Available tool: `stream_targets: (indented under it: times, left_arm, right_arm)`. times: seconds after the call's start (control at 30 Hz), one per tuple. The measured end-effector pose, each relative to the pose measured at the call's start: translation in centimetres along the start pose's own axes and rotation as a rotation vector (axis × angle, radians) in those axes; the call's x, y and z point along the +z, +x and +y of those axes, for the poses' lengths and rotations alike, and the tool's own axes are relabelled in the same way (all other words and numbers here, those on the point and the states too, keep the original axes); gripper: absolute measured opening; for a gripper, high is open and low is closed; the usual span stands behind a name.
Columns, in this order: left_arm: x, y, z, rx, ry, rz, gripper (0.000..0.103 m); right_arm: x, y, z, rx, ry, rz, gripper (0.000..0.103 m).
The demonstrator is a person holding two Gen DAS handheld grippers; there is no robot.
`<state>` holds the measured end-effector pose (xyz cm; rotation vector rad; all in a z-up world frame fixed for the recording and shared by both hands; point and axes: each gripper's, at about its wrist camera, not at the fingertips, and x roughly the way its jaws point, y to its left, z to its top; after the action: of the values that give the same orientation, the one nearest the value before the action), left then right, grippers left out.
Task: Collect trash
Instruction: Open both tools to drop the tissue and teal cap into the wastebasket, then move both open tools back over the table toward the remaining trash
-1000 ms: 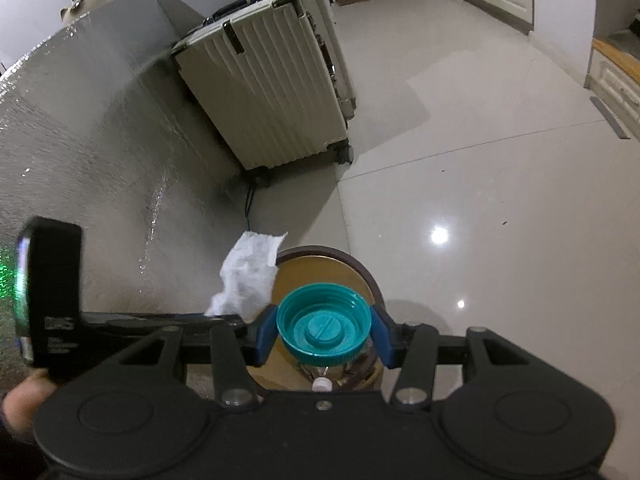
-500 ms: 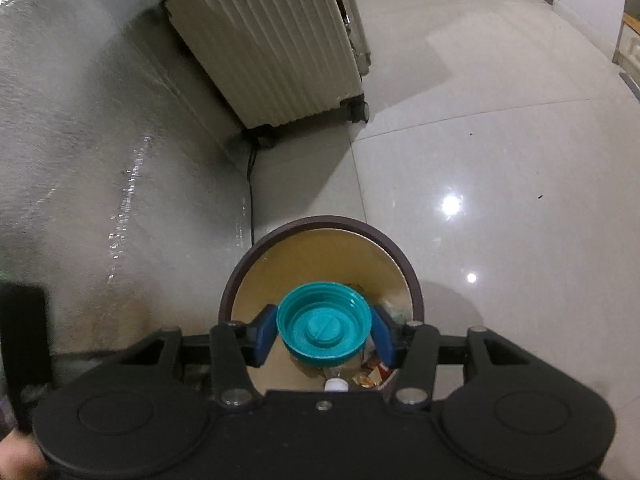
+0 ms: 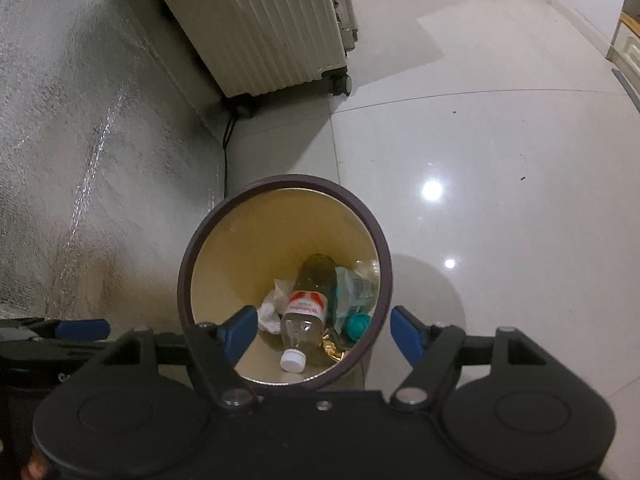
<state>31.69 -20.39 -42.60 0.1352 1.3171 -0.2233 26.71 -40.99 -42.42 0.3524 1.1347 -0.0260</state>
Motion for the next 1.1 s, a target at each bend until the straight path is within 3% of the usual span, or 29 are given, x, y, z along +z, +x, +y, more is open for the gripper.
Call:
stream_targets:
  times: [0.4,1.1]
  left_arm:
    - [-0.8,-2.6,1.0,0.004,-0.047,-0.021,0.096]
    - [-3.9,-9.3,2.6,0.046,-0.069,-0.114,0.103]
  right_arm:
    - [-1.5,-3.0,0.0,-0.015,-0.026,-0.038,0.103]
    - [-3.2,-8.8,0.6,-0.094,-0.032,-0.084,0.103]
